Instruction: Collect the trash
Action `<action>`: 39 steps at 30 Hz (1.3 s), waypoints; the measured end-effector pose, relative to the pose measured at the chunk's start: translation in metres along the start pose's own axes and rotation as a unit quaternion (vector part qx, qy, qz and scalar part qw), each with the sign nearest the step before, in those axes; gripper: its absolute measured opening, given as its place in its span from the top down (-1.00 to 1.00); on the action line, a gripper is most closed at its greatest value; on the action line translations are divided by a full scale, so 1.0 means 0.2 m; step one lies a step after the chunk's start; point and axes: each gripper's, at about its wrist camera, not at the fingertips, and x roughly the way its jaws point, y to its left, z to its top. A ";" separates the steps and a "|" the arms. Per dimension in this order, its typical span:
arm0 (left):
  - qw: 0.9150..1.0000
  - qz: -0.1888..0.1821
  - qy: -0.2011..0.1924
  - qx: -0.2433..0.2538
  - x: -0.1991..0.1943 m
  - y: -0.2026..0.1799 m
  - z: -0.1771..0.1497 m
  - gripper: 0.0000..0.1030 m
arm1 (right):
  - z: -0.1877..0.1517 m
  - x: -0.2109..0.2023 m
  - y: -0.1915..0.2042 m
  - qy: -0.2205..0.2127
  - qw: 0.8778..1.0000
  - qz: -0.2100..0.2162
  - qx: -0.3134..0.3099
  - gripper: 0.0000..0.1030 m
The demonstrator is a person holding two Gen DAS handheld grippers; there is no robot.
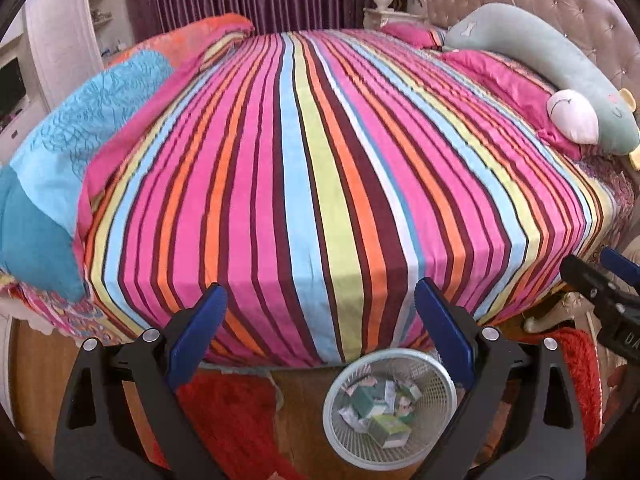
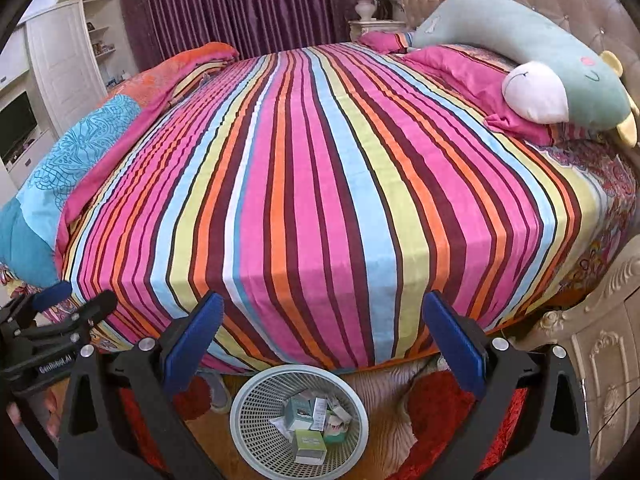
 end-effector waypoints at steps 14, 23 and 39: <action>1.000 -0.001 -0.026 0.006 -0.06 -0.02 0.20 -0.79 | 0.13 -0.03 -0.02 -0.030 1.000 0.001 0.008 -0.85; 1.000 -0.005 -0.020 0.009 -0.01 -0.05 0.25 -0.79 | 0.22 -0.02 -0.03 -0.035 0.999 -0.002 0.013 -0.85; 1.000 -0.007 -0.016 0.009 0.06 -0.03 0.35 -0.79 | 0.30 0.04 -0.02 -0.041 0.999 -0.009 0.006 -0.85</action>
